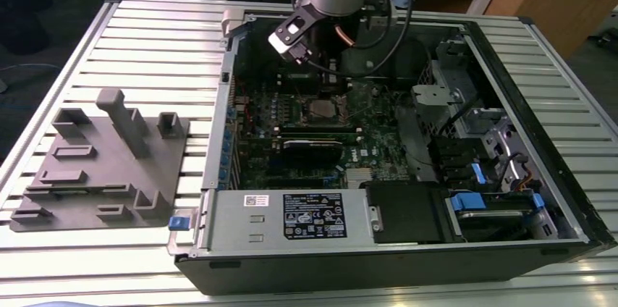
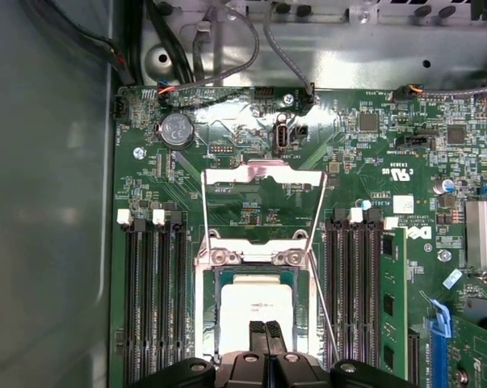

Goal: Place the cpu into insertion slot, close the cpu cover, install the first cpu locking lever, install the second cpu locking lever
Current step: 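Close the cpu cover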

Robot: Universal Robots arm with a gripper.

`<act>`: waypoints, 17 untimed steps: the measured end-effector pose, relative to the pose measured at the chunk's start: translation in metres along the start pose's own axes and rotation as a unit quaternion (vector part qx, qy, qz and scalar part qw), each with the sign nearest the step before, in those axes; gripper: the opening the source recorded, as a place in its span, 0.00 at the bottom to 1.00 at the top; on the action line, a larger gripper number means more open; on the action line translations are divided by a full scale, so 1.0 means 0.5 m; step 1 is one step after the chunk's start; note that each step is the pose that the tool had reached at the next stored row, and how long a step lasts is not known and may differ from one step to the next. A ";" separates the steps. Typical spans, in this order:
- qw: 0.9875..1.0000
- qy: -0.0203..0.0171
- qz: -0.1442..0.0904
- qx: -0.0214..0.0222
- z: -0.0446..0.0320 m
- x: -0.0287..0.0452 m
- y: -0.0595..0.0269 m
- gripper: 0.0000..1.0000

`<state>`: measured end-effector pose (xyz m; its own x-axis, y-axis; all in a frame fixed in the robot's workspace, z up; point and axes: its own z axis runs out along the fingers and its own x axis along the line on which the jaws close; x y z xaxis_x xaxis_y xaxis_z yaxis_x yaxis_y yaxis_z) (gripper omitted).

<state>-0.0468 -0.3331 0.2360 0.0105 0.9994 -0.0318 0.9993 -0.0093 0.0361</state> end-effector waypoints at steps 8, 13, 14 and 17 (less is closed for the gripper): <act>1.000 0.000 0.000 0.000 -0.004 0.000 0.000 0.11; 1.000 0.000 0.000 0.000 -0.008 0.000 0.000 0.11; 1.000 0.000 0.000 0.000 -0.008 0.000 0.000 0.11; 1.000 0.000 0.000 0.000 -0.008 0.000 0.000 0.11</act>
<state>-0.0468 -0.3331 0.2401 0.0105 0.9994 -0.0317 0.9993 -0.0093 0.0361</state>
